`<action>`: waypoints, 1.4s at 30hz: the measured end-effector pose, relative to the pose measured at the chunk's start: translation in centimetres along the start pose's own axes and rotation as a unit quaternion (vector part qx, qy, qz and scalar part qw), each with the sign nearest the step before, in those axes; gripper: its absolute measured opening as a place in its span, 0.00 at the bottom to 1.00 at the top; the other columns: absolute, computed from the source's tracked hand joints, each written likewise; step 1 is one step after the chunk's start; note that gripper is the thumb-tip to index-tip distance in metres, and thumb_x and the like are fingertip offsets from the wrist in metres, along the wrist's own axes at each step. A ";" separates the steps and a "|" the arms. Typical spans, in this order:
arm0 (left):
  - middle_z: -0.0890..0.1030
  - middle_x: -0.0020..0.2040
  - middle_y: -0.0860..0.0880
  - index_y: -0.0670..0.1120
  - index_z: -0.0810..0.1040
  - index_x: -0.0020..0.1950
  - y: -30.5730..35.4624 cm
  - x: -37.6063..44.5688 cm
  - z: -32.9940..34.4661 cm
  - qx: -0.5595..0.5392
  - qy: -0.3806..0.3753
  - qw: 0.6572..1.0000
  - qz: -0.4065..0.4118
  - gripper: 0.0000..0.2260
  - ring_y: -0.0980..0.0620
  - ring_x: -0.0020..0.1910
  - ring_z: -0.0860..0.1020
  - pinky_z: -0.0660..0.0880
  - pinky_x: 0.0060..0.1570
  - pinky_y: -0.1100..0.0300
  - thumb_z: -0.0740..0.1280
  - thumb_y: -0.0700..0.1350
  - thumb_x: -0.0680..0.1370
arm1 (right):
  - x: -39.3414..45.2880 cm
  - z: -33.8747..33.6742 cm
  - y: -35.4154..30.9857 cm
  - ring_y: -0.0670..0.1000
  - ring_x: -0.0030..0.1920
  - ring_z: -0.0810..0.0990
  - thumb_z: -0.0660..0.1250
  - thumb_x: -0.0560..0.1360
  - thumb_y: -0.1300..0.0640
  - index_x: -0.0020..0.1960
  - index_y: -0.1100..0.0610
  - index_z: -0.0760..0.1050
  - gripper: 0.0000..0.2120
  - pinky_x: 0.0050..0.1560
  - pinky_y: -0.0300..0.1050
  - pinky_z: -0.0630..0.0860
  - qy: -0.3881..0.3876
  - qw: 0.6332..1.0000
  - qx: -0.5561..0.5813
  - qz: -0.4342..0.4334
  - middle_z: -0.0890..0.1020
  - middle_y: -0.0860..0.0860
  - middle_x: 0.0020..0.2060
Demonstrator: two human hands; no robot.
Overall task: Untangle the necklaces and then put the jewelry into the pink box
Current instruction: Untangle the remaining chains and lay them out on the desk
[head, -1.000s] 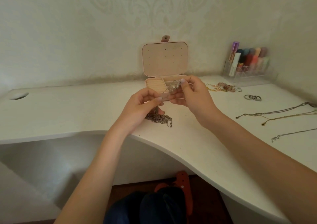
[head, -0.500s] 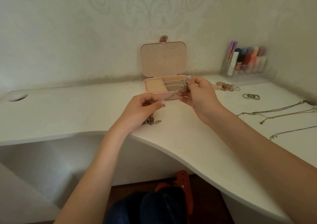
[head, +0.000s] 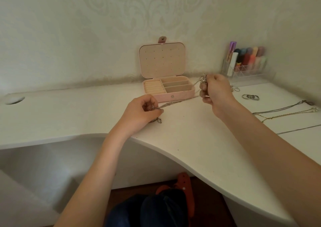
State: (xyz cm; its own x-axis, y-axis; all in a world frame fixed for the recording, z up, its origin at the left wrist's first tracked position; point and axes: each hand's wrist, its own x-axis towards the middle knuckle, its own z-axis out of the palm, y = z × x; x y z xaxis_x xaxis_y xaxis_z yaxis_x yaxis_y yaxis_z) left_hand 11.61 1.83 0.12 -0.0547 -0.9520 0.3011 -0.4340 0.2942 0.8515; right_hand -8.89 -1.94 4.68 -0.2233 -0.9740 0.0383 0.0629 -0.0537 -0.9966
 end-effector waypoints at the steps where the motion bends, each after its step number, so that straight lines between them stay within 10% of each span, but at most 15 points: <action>1: 0.68 0.30 0.53 0.48 0.71 0.36 0.0 0.0 0.0 0.011 0.004 1.000 0.003 0.11 0.58 0.28 0.65 0.65 0.32 0.65 0.72 0.38 0.71 | 0.2 -0.2 0.1 0.45 0.23 0.64 0.51 0.83 0.54 0.39 0.52 0.65 0.14 0.20 0.35 0.57 0.008 0.999 -0.032 -0.017 0.69 0.48 0.27; 9: 0.78 0.32 0.50 0.48 0.76 0.38 0.7 -0.2 -0.4 -0.075 -0.035 0.997 -0.011 0.06 0.54 0.31 0.75 0.70 0.36 0.64 0.73 0.42 0.73 | 0.9 -0.1 0.6 0.44 0.19 0.70 0.52 0.83 0.56 0.40 0.55 0.65 0.14 0.22 0.37 0.68 0.008 1.000 0.017 -0.007 0.65 0.50 0.27; 14: 0.63 0.23 0.53 0.52 0.79 0.30 1.3 -0.5 -0.9 -0.167 -0.057 0.984 -0.030 0.10 0.56 0.22 0.58 0.53 0.23 0.64 0.69 0.50 0.72 | 1.7 -0.9 1.1 0.44 0.17 0.59 0.53 0.83 0.55 0.38 0.55 0.62 0.15 0.19 0.31 0.54 0.002 0.997 0.076 0.018 0.62 0.50 0.26; 19: 0.59 0.21 0.53 0.44 0.71 0.33 0.9 -0.1 -1.2 -0.245 -0.009 0.967 -0.076 0.17 0.56 0.20 0.55 0.48 0.24 0.63 0.58 0.48 0.81 | 2.2 -1.2 2.1 0.47 0.25 0.64 0.54 0.82 0.54 0.45 0.55 0.67 0.09 0.23 0.35 0.60 0.042 0.992 -0.114 -0.031 0.70 0.50 0.31; 25: 0.71 0.22 0.48 0.43 0.74 0.40 1.1 -0.2 -1.1 -0.257 0.034 0.962 -0.082 0.11 0.53 0.17 0.64 0.52 0.22 0.63 0.58 0.41 0.81 | 1.2 -0.9 2.8 0.47 0.32 0.72 0.59 0.80 0.54 0.48 0.58 0.73 0.08 0.32 0.42 0.68 -0.002 0.907 -0.382 -0.178 0.78 0.52 0.39; 29: 0.85 0.37 0.45 0.42 0.80 0.49 1.3 -0.3 -0.9 -0.288 0.017 0.952 -0.098 0.11 0.51 0.35 0.84 0.77 0.30 0.64 0.58 0.40 0.82 | -0.1 0.1 2.9 0.54 0.51 0.73 0.61 0.79 0.52 0.51 0.56 0.76 0.09 0.42 0.47 0.72 -0.014 0.803 -0.549 -0.231 0.75 0.53 0.49; 36: 0.85 0.45 0.45 0.39 0.77 0.57 1.1 -0.2 -1.1 -0.360 -0.024 0.928 -0.096 0.12 0.51 0.44 0.84 0.80 0.42 0.61 0.55 0.38 0.82 | -4.4 4.2 3.1 0.39 0.31 0.70 0.70 0.73 0.50 0.42 0.56 0.75 0.09 0.34 0.36 0.65 -0.179 0.888 -0.311 -0.289 0.77 0.45 0.35; 42: 0.85 0.46 0.42 0.39 0.77 0.57 1.4 -0.2 -1.1 -0.374 -0.045 0.920 -0.110 0.14 0.48 0.45 0.84 0.81 0.46 0.57 0.53 0.33 0.81 | -4.4 4.9 3.6 0.37 0.31 0.73 0.69 0.75 0.58 0.52 0.56 0.69 0.10 0.32 0.28 0.68 -0.154 0.936 -0.209 -0.238 0.76 0.46 0.39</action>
State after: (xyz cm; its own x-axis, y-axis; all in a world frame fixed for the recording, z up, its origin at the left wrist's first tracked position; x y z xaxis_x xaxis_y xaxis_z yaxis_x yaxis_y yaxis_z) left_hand 11.99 2.51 1.74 -0.1278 -0.9888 0.0775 0.2947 0.0368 0.9549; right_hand -2.93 1.04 1.32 0.1657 -0.8824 0.4403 -0.3722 -0.4694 -0.8007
